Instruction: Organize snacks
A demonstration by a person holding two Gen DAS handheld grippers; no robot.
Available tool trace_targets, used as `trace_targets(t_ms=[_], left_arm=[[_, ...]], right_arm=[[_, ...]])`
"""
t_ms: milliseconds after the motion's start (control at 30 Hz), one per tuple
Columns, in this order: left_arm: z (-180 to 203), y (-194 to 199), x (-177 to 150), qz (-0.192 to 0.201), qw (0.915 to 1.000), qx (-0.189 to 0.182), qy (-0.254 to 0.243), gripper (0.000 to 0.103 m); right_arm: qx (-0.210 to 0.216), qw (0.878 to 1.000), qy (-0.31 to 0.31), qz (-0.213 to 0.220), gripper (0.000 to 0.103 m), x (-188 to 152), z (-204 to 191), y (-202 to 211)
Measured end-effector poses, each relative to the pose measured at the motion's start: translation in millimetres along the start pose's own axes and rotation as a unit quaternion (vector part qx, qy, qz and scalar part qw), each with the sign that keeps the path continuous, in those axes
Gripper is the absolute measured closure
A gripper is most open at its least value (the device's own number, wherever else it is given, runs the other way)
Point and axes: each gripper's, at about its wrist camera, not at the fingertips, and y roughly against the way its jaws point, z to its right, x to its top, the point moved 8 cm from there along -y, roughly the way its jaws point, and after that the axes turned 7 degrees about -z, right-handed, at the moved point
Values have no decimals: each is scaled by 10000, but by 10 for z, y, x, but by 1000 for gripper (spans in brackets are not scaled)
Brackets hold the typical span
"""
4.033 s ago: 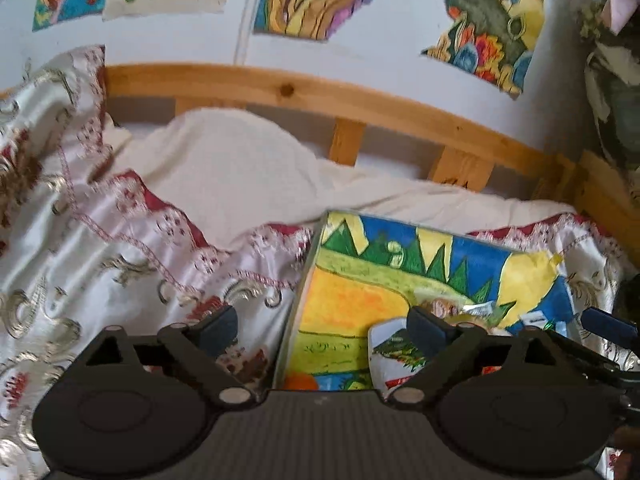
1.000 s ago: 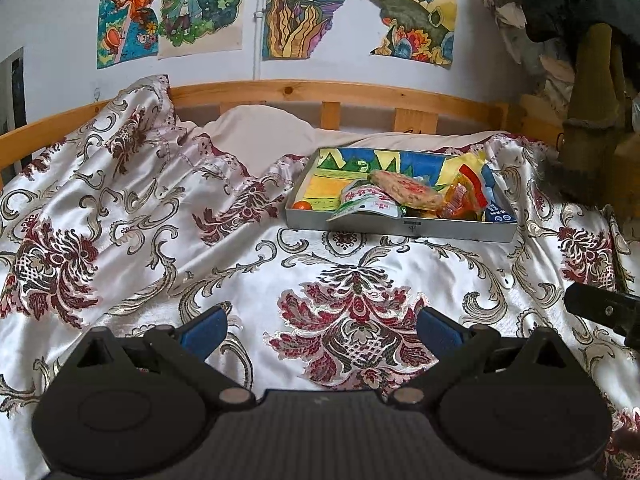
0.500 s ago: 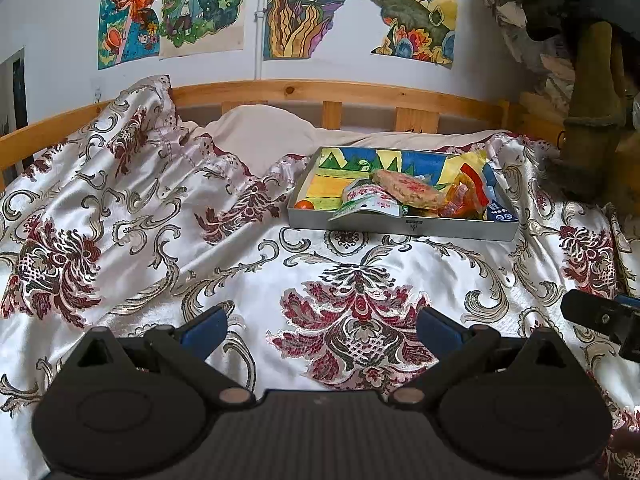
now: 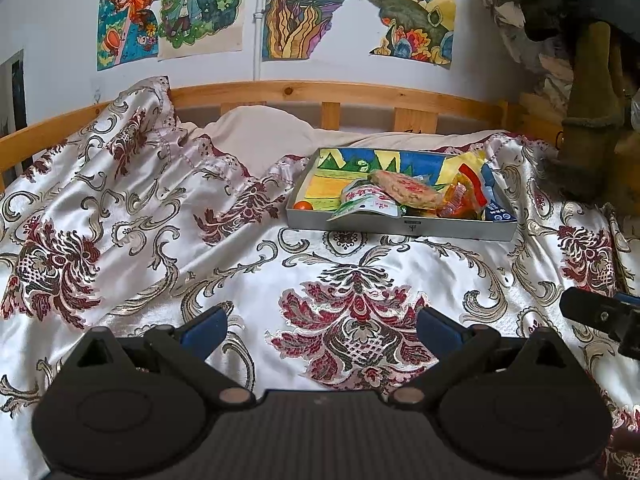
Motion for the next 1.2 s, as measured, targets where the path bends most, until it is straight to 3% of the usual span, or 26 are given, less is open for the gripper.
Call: trace_targets(t_ms=[1200], left_arm=[[1, 10, -8, -87, 9999, -16, 68, 0]], right_arm=[[-1, 10000, 3, -17, 1, -5, 5, -6]])
